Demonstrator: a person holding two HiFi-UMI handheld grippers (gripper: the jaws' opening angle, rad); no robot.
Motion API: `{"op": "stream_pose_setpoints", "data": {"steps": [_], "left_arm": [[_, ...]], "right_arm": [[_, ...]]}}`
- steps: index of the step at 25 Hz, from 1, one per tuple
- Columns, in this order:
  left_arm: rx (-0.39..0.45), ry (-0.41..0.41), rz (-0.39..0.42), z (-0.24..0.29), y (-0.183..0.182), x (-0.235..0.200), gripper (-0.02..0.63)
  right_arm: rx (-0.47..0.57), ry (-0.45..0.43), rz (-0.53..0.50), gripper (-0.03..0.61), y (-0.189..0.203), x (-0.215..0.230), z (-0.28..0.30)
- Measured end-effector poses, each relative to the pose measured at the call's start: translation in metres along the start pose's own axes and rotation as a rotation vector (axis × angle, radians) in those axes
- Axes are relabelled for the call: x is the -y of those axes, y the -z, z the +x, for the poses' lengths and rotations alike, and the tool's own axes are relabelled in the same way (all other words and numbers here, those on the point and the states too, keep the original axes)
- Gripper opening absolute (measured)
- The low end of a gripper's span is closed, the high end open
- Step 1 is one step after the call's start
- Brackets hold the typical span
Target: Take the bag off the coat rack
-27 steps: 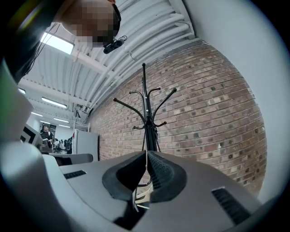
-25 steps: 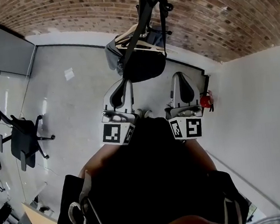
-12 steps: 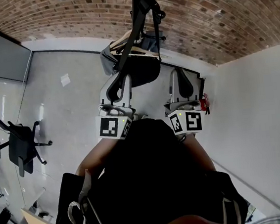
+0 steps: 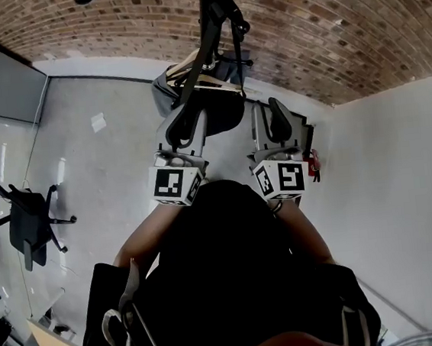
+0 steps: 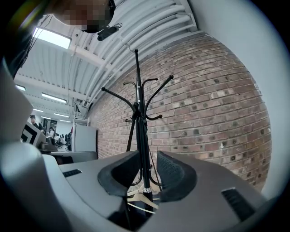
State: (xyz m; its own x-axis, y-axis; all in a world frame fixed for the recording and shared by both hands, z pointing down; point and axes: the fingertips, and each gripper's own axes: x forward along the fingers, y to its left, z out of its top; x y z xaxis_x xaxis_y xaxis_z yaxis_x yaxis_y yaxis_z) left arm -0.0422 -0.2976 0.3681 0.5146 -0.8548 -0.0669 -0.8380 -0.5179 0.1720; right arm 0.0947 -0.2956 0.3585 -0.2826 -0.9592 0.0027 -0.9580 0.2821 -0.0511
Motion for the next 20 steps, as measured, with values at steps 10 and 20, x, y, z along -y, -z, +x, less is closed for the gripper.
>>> {"op": "stream_pose_setpoints", "data": {"steps": [10,20], "left_arm": [[-0.02,-0.054,0.035,0.034,0.013,-0.023,0.104],[-0.052,-0.082,0.034,0.078,0.02,-0.036,0.104]], "right_arm": [[-0.051,-0.033,-0.037,0.106,0.019,0.009,0.038],[-0.125,-0.077,-0.078,0.106,0.031,0.006,0.082]]}}
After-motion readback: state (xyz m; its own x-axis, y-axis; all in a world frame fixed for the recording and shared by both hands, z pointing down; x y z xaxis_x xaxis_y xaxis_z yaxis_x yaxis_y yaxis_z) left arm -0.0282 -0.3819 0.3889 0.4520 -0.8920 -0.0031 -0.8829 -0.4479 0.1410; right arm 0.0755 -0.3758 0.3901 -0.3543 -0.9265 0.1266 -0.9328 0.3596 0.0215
